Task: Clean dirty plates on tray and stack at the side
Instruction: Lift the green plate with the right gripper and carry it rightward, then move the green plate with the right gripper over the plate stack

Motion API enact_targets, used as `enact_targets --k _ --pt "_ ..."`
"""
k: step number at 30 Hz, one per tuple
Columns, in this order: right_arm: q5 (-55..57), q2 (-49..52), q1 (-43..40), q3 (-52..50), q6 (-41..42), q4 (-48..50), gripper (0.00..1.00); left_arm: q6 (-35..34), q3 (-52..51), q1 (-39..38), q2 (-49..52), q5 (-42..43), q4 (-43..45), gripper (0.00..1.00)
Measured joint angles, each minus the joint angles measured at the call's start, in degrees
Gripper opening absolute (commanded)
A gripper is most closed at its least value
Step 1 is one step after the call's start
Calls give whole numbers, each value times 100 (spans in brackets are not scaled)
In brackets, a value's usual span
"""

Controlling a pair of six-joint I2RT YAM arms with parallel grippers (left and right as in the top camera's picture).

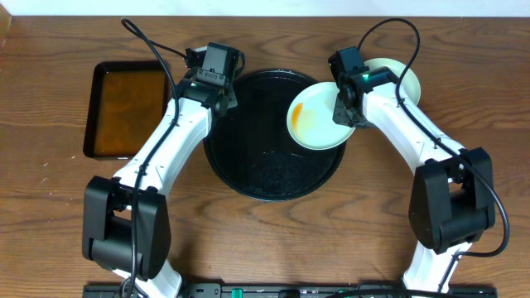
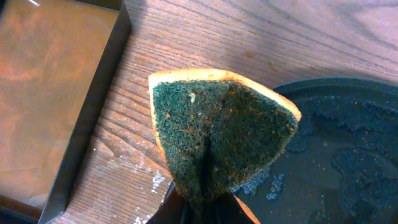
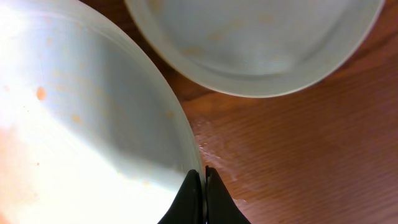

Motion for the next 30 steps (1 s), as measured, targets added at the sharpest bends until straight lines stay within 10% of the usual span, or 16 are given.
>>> enact_targets --k 7,13,16,30 --pt "319 0 -26 0 -2 -136 3 0 -70 0 0 0 -2 10" --pt "192 0 -190 0 -44 -184 66 0 -70 0 2 0 4 10" --pt "-37 0 -260 0 -142 -212 82 0 -70 0 2 -2 4 10" --pt "-1908 0 -1152 -245 -680 -173 85 0 -70 0 2 0 7 10"
